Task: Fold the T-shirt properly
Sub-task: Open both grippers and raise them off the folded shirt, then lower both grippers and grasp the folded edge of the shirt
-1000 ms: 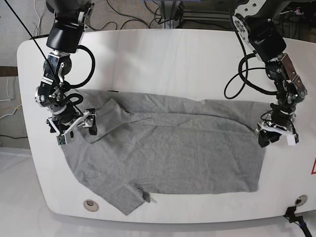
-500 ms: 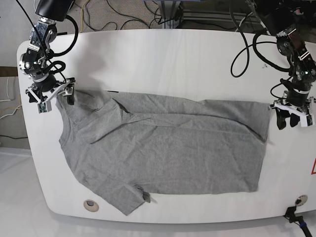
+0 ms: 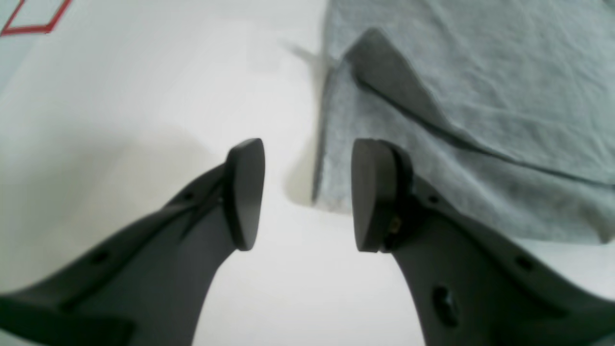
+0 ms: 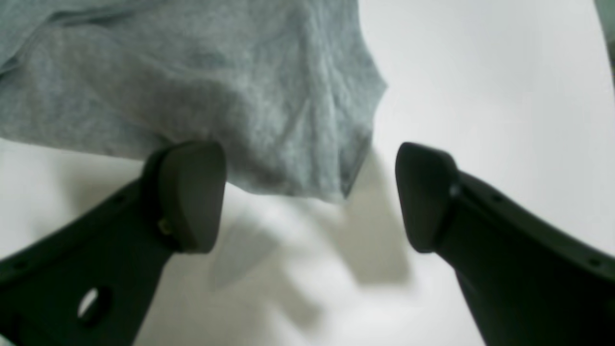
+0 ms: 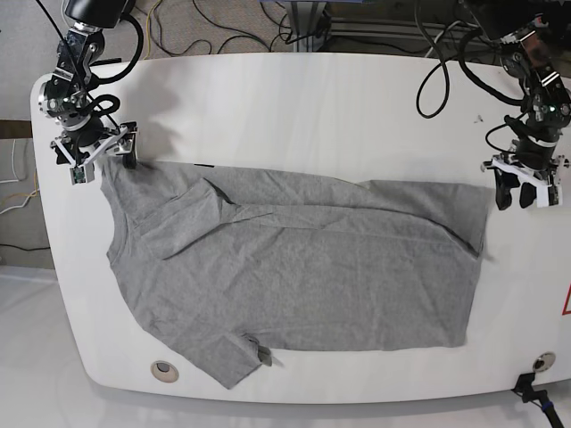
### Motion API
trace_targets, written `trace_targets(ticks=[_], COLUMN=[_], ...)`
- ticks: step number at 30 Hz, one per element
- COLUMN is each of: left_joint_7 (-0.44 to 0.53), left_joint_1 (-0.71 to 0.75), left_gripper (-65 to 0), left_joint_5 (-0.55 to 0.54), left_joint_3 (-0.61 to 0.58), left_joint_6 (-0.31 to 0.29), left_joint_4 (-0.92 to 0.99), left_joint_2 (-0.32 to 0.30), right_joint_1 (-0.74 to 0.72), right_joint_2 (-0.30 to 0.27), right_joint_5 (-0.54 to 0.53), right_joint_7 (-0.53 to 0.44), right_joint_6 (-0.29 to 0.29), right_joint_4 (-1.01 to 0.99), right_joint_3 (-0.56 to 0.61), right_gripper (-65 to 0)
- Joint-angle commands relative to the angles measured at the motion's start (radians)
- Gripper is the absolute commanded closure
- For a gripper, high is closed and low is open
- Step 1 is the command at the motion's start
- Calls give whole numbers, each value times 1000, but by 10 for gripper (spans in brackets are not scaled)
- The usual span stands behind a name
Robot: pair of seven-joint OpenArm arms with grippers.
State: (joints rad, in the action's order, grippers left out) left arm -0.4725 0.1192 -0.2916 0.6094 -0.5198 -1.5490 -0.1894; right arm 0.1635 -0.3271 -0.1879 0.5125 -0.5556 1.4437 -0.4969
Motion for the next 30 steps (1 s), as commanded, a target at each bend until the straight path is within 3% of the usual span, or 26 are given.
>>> trace_targets(ticks=[1, 6, 11, 18, 30], left_joint_7=[34, 36, 65, 80, 143], left_joint_1=[-13, -13, -43, -54, -97], left_gripper=[-276, -276, -276, -276, -276], left_joint_5=[-14, -8, 94, 93, 90], left_joint_3=[4, 5, 4, 2, -81], left_joint_6=[-3, -1, -7, -7, -7], left_joint_4=[-15, -11, 58, 135, 328], left_joint_2=[-15, -19, -19, -22, -19], right_joint_1=[-8, -8, -12, -14, -9], right_joint_2=[-20, -20, -20, -20, -14], right_joint_5=[-9, -12, -14, -15, -17], right_joint_7=[-38, -48, -48, -48, -48], right_joint_6=[-2, -2, -2, -2, -2], right_joint_4=[-13, -44, -45, -45, -45], right_joint_3=[-7, -7, -7, -7, -7], right_gripper=[-534, -533, -531, -316, -311])
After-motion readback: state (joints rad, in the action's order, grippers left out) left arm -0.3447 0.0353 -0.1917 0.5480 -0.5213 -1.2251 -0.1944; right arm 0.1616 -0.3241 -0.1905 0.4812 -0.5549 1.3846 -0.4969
